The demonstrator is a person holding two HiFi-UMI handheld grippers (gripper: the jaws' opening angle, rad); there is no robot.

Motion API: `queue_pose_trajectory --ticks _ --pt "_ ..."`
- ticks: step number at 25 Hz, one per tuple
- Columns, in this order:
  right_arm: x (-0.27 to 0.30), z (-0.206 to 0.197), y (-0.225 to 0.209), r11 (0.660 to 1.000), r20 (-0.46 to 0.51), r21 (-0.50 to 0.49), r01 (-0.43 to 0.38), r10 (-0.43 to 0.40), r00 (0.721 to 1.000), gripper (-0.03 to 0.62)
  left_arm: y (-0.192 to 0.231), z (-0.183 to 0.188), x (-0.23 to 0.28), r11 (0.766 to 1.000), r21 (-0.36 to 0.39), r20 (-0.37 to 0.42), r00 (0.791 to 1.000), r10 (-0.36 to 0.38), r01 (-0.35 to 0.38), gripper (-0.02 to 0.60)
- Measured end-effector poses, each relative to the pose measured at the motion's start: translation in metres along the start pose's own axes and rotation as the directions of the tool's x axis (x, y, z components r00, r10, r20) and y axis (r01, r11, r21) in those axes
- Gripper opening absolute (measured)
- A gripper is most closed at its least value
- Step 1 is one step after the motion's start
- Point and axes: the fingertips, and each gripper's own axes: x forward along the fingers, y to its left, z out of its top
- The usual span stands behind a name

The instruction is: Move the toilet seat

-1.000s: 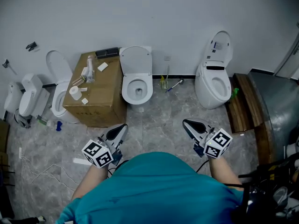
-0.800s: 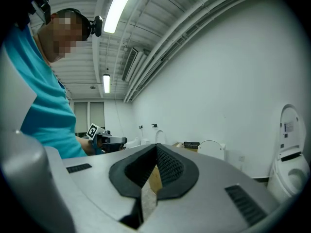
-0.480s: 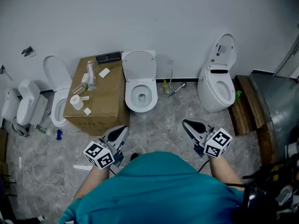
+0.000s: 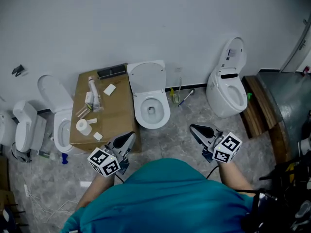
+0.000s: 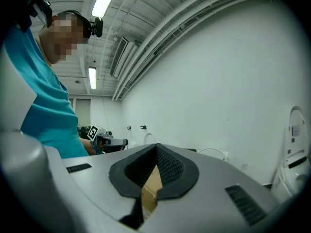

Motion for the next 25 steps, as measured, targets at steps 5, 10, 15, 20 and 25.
queue_pose_trajectory --ticks 5,10,15,20,25 --pt "0.052 0.003 -0.004 1.0 -0.028 -0.011 -0.009 0.009 1.0 0.0 0.047 0.009 -0.007 1.0 -0.019 0.0 1.0 -0.006 0.007 0.003" --pt "0.086 0.008 -0.021 0.999 -0.041 -0.012 -0.034 0.033 0.999 0.0 0.079 0.009 -0.003 0.999 -0.045 -0.001 1.0 0.016 -0.016 0.003" --pt "0.102 0.006 -0.056 0.997 -0.043 0.008 -0.072 0.072 0.996 0.0 0.098 0.009 0.022 0.997 -0.055 -0.008 0.999 0.053 -0.054 0.003" --pt "0.112 0.005 -0.113 0.989 -0.036 0.03 -0.143 0.144 0.989 0.0 0.111 0.01 0.064 0.991 -0.04 -0.004 0.992 0.125 -0.125 0.003" --pt "0.124 0.021 -0.183 0.965 -0.048 0.0 -0.261 0.261 0.964 0.0 0.123 0.019 0.118 0.967 -0.063 0.042 0.968 0.248 -0.245 0.003"
